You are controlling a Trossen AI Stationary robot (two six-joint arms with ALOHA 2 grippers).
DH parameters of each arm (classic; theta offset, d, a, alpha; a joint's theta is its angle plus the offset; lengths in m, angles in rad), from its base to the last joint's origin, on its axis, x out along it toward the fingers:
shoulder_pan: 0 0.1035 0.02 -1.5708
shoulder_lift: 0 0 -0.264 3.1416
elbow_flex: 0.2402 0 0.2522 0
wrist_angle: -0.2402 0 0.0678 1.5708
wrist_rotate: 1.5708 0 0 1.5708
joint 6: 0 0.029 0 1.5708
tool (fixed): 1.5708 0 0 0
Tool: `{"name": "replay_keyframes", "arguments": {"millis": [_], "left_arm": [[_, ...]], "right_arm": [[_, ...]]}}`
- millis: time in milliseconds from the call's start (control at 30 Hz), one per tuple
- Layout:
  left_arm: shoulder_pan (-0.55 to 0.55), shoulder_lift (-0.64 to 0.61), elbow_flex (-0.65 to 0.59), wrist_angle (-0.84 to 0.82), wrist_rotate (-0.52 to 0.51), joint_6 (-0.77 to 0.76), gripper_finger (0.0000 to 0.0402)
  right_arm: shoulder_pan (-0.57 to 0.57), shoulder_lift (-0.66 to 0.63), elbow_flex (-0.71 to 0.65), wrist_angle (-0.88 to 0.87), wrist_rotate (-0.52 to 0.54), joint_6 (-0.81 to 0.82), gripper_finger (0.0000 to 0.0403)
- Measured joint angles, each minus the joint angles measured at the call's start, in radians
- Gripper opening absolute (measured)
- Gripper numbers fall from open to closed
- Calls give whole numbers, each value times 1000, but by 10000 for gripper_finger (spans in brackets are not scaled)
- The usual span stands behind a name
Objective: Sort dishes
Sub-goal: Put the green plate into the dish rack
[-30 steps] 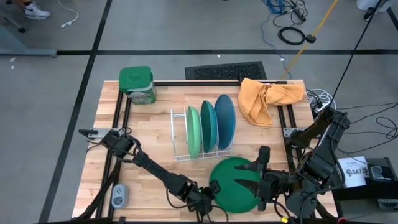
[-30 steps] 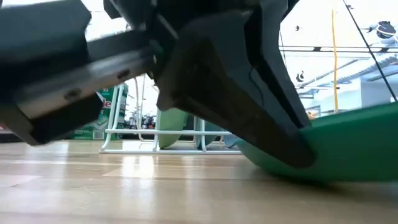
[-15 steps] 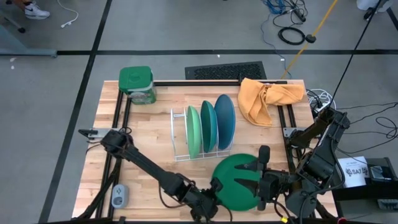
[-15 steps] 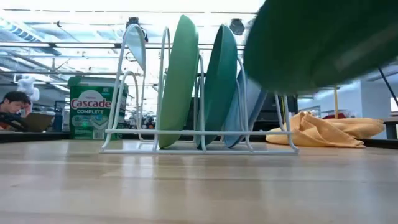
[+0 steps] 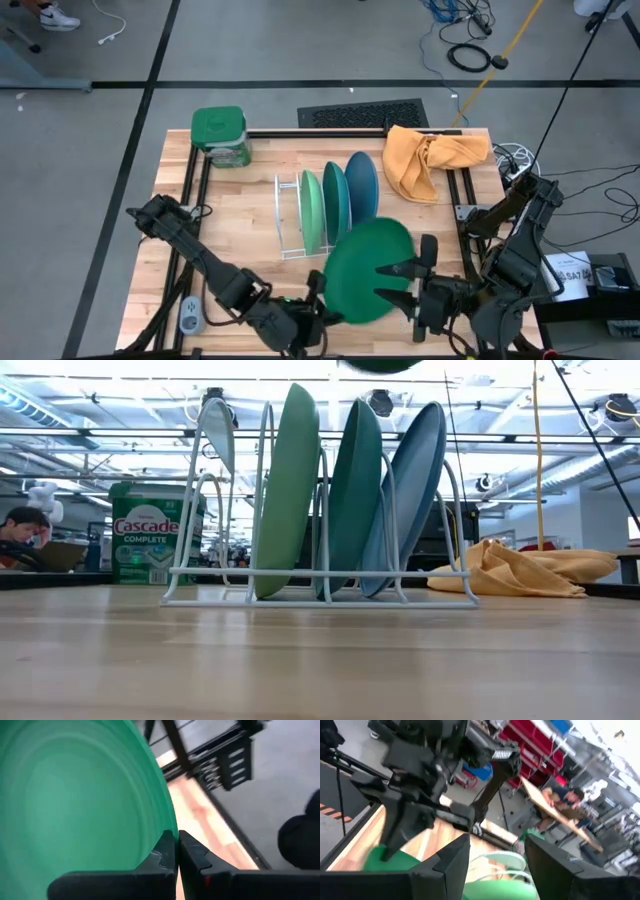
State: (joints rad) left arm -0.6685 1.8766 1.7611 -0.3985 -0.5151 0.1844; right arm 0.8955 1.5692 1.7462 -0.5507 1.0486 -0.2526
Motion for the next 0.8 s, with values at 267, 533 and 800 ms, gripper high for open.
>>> {"name": "replay_keyframes", "arguments": {"millis": [267,533,800], "left_arm": [[-38,-7,-2,-67,-159,-101,0],[-82,-63,-2,-126,-357,-154,0],[-201,-189,-3,-132,-634,-164,0]], "right_arm": [[27,0,0,340,3,-401,183],[71,-1,0,678,13,-775,183],[103,-2,0,681,82,-794,183]]}}
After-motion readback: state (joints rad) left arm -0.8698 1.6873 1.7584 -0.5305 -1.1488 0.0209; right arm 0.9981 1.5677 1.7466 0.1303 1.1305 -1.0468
